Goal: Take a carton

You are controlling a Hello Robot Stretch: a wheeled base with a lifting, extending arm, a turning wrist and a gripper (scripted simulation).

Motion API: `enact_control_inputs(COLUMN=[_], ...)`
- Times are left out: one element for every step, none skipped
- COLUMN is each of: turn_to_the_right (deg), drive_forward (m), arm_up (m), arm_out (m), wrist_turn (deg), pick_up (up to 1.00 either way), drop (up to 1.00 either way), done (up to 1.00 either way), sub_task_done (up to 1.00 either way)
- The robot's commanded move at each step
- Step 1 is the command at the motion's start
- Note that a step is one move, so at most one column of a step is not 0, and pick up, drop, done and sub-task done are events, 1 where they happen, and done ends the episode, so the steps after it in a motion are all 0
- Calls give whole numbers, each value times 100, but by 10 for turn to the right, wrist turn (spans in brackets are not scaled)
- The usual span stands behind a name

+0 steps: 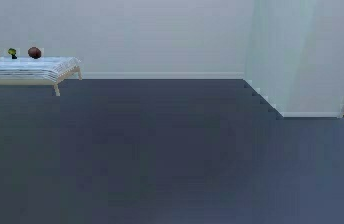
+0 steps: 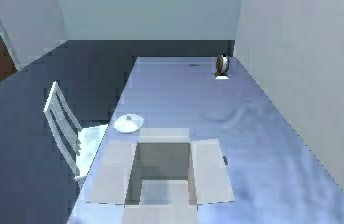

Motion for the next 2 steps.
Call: enact_control_inputs(turn_to_the_right=[0, 0], drive_forward=[0, 0], arm_up=[50, 38], arm_out=[0, 0], wrist_turn=[0, 0], pick_up=[0, 0], drop=[0, 0], done=[0, 0], sub_task_done=[0, 0])
